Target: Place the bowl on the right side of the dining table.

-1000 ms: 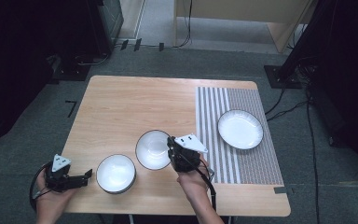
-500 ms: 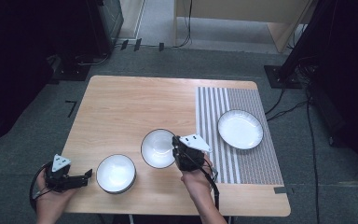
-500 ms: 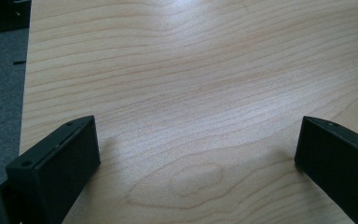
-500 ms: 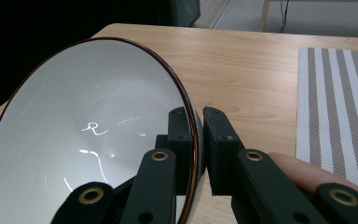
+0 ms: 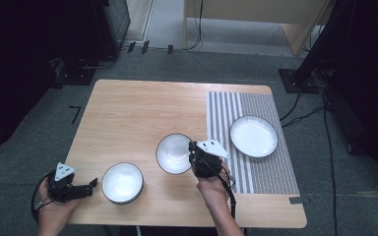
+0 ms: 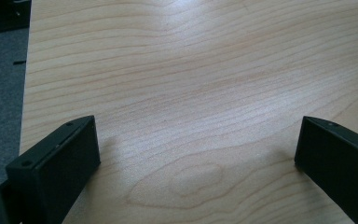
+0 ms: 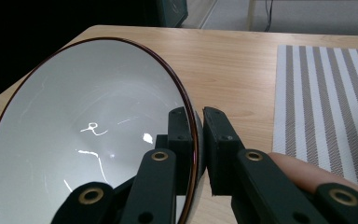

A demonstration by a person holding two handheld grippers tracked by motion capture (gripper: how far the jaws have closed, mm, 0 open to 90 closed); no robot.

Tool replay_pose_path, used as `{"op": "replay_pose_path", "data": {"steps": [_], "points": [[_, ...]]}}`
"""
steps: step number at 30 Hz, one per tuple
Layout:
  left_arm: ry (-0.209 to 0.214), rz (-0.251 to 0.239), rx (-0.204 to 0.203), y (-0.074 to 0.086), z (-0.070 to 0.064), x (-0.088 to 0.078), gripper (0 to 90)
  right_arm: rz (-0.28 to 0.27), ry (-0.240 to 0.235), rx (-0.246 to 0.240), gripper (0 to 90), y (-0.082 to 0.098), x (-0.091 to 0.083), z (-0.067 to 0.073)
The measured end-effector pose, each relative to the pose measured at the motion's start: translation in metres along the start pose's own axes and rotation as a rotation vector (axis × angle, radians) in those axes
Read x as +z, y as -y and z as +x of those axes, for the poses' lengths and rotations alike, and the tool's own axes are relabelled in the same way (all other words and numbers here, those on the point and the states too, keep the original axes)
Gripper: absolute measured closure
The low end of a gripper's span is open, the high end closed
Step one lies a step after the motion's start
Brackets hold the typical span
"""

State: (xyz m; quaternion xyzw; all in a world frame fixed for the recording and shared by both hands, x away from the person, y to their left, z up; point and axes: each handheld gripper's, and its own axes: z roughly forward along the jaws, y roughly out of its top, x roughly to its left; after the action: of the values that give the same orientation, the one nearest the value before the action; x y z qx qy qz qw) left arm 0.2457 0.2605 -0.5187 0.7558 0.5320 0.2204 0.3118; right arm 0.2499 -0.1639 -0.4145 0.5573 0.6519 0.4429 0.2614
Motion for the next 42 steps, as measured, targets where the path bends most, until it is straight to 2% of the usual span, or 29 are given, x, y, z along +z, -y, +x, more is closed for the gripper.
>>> {"op": "replay_pose_path", "data": {"steps": [42], "points": [[0.0, 0.0, 0.0, 0.0, 0.0, 0.0, 0.0, -0.018, 0.119, 0.063, 83.6, -0.005, -0.005, -0.055]]}}
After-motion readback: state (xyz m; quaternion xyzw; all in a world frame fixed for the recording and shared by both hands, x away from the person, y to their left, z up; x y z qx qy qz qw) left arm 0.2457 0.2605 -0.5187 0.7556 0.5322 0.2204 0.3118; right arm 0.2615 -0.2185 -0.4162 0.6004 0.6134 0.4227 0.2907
